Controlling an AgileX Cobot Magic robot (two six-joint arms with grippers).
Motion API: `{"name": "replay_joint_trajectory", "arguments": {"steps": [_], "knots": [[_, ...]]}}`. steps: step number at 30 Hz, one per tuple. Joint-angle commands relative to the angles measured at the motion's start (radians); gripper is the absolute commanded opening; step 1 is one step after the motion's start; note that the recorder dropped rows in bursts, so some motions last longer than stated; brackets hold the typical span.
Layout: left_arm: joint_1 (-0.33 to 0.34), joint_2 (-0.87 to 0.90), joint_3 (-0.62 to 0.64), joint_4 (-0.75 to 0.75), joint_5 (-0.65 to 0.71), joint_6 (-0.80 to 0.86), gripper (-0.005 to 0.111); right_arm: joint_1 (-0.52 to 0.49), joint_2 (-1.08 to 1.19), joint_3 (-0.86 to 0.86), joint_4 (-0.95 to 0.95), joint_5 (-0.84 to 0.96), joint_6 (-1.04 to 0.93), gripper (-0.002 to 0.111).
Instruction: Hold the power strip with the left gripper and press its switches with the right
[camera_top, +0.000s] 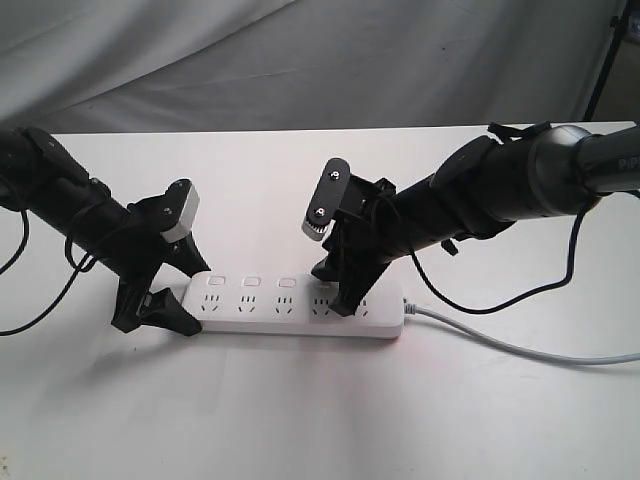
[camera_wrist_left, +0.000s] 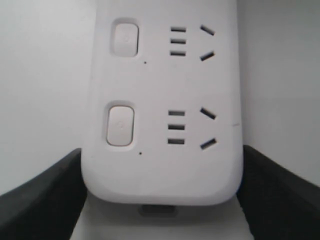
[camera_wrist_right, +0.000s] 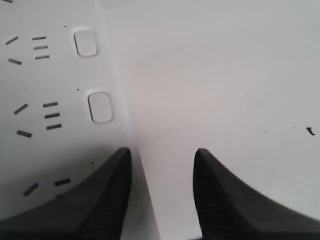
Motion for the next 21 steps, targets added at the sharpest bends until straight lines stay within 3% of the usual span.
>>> {"name": "replay_joint_trajectory", "arguments": {"steps": [1,21], "knots": [[0.000,-0.005,-0.006,-0.001,0.002,-0.003,0.057,0.002,0.005,0.002,0.002,0.005,-0.008,0.039],[0.000,-0.005,-0.006,-0.001,0.002,-0.003,0.057,0.002,0.012,0.007,-0.014,0.005,-0.008,0.039]]}}
